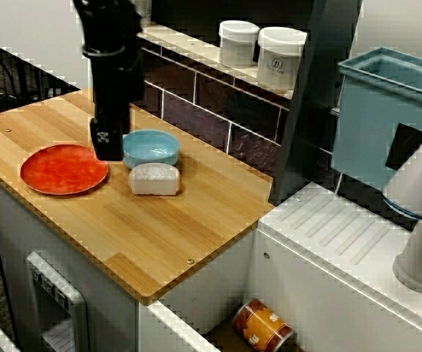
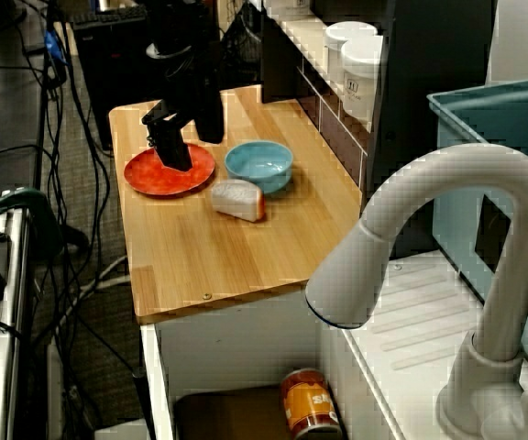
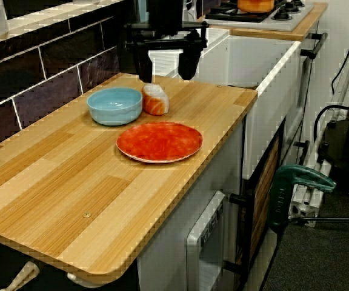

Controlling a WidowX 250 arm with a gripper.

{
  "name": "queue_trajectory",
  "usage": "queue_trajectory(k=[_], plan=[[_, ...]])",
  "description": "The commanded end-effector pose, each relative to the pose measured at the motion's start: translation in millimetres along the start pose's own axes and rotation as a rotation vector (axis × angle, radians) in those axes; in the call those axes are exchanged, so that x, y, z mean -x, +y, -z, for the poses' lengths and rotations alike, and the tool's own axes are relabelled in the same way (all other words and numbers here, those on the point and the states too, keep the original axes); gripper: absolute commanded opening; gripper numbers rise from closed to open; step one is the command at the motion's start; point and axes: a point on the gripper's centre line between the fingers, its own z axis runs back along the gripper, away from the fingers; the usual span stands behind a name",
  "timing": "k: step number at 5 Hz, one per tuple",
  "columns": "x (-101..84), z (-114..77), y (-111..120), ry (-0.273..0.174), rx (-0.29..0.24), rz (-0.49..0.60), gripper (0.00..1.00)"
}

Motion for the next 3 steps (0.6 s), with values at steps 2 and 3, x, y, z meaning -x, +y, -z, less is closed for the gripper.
queue_trajectory(k=[2,3], plan=[[-6.7,0.4,16.9,-0.016,-0.168,0.784,1.00],[4.1,2.0,21.4,-0.024,-0.188,0.822,1.00]])
